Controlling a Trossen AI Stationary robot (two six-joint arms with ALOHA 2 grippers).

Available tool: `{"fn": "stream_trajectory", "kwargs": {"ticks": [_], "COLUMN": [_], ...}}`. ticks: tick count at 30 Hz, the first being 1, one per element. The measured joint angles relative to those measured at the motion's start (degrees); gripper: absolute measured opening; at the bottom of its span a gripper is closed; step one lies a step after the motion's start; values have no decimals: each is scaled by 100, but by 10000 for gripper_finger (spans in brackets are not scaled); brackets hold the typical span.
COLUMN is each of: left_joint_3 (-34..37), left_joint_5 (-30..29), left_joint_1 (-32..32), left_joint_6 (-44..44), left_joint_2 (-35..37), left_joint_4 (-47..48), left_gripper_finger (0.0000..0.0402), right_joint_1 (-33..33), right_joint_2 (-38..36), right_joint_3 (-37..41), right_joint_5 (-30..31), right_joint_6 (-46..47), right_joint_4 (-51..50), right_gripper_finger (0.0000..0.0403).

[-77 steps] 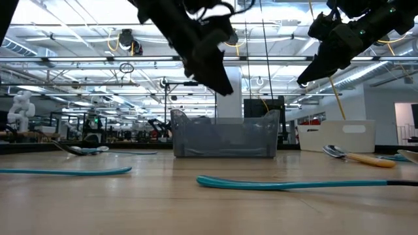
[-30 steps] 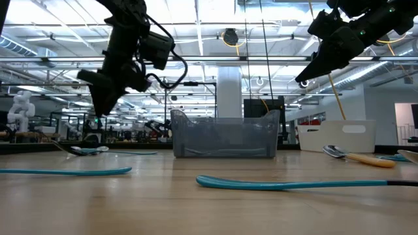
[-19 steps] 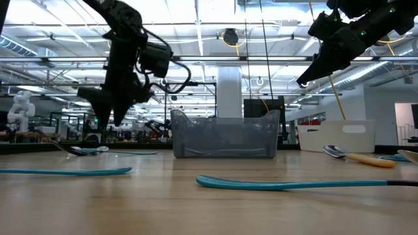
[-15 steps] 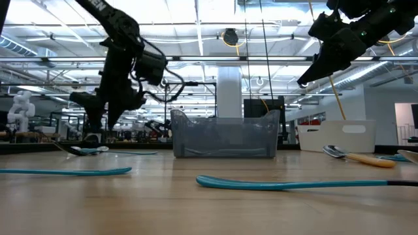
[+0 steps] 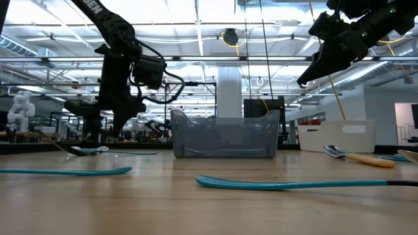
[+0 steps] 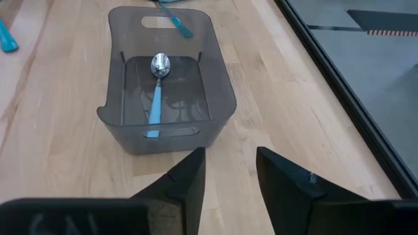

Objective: Sort silverware by color (type)
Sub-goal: Put the top right light blue spoon into the black bin

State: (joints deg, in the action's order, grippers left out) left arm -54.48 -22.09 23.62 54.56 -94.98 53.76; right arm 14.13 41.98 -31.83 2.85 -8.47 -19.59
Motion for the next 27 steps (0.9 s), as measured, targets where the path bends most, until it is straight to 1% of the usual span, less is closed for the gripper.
{"fn": "stream_trajectory", "kwargs": {"ticks": [4,10,20,27], "left_joint_3": [2,1,0,0], "left_joint_5": [7,20,15,-43], "left_joint_1": [-176,-372,-504,-538], "left_joint_6": [401,484,546,588], "left_joint_2": [0,0,0,-290], "left_joint_4": [-47,-99,-37,-70], "left_gripper_finger": [255,255,255,255], "right_joint_1": [0,1,0,0], "right_joint_2": [0,0,-1,0], "right_joint_3": [0,0,0,0], "right_joint_5": [0,2,2,2], "right_joint_6": [-16,10,81,87], "right_joint_4": [1,2,-16,-16], "right_gripper_finger": [132,132,132,132]}}
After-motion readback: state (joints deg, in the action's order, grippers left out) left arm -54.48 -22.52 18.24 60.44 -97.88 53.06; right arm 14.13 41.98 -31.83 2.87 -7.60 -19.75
